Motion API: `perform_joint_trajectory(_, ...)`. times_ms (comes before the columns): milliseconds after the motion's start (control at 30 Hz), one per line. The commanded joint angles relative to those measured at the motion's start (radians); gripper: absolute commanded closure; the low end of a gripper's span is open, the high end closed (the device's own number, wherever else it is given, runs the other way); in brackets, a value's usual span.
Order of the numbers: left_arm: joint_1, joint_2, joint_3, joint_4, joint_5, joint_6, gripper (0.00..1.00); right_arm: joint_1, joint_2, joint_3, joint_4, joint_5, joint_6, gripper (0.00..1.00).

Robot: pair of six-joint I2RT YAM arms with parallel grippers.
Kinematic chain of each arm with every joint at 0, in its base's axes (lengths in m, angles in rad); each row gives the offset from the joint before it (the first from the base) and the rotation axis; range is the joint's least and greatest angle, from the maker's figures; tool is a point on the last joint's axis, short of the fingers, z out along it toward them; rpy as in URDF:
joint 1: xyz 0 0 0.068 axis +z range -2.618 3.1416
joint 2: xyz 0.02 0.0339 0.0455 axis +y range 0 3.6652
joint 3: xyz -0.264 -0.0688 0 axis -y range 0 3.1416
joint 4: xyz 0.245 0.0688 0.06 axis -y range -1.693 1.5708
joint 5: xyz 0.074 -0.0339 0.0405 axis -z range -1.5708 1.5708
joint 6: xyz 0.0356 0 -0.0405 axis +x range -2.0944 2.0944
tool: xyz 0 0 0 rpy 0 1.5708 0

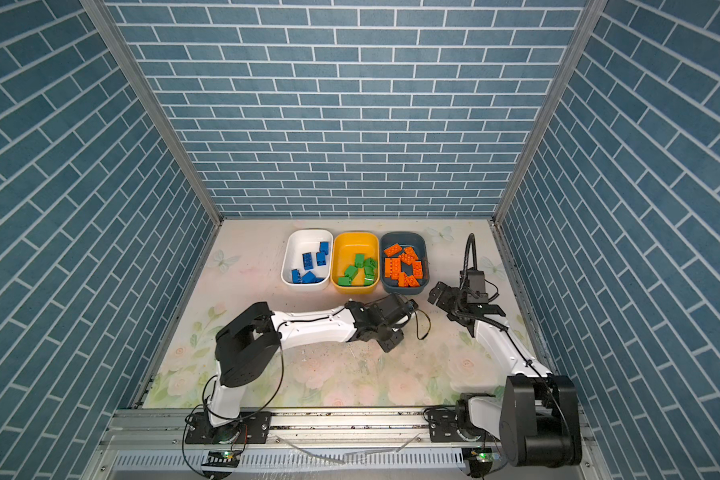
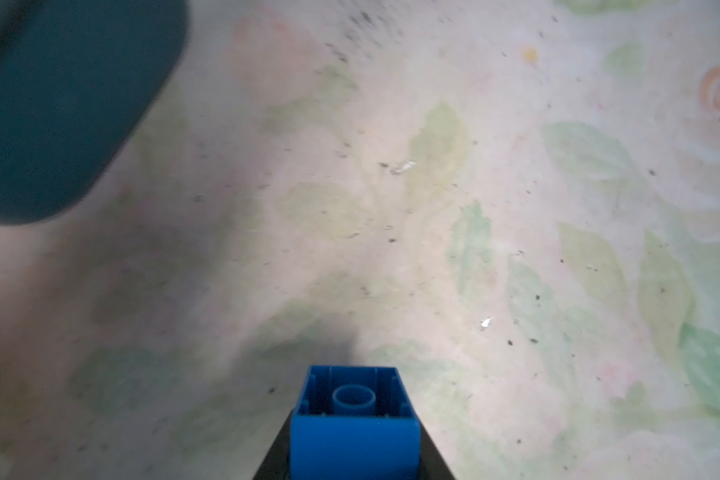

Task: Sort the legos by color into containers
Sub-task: 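Lift the blue brick and carry it toward the white tub with the left gripper, then lower the blue brick into the white tub and open the left gripper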

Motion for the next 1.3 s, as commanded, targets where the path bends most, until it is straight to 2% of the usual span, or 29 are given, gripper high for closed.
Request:
perform_joint_trajectory(0, 0.076, -0.095, -0.071, 0.072, -0.011, -0.082, 0.75, 0.073, 0.034, 0.082, 0.031, 0.021, -0.062, 0.01)
perform_joint_trajectory(167, 0.223, -0.203, -0.15, 0.053, -0.048, -0.121, 0.75, 0.178, 0.067, 0.143, 0.107, 0.0, -0.12, 0.01)
perform_joint_trajectory(333, 0.374, -0.275, -0.179, 0.013, -0.136, -0.147, 0.74, 0.291, 0.104, 0.224, 0.142, -0.041, -0.255, 0.01)
perform_joint_trajectory(467, 0.486, -0.271, -0.138, -0.05, -0.191, -0.162, 0.74, 0.357, 0.139, 0.27, 0.184, -0.064, -0.316, 0.01)
perform_joint_trajectory(600, 0.586, -0.226, -0.086, -0.084, -0.186, -0.184, 0.73, 0.384, 0.173, 0.311, 0.188, -0.048, -0.332, 0.01)
perform_joint_trajectory(867, 0.764, 0.049, 0.235, -0.278, -0.115, -0.244, 0.72, 0.393, 0.175, 0.332, 0.141, 0.034, -0.339, 0.01)
perform_joint_trajectory(1000, 0.789, 0.177, 0.424, -0.347, -0.085, -0.229, 0.71, 0.393, 0.158, 0.331, 0.108, 0.063, -0.348, 0.01)
perform_joint_trajectory(1267, 0.791, 0.378, 0.703, -0.412, -0.145, -0.242, 0.62, 0.394, 0.125, 0.305, 0.078, 0.119, -0.343, 0.01)
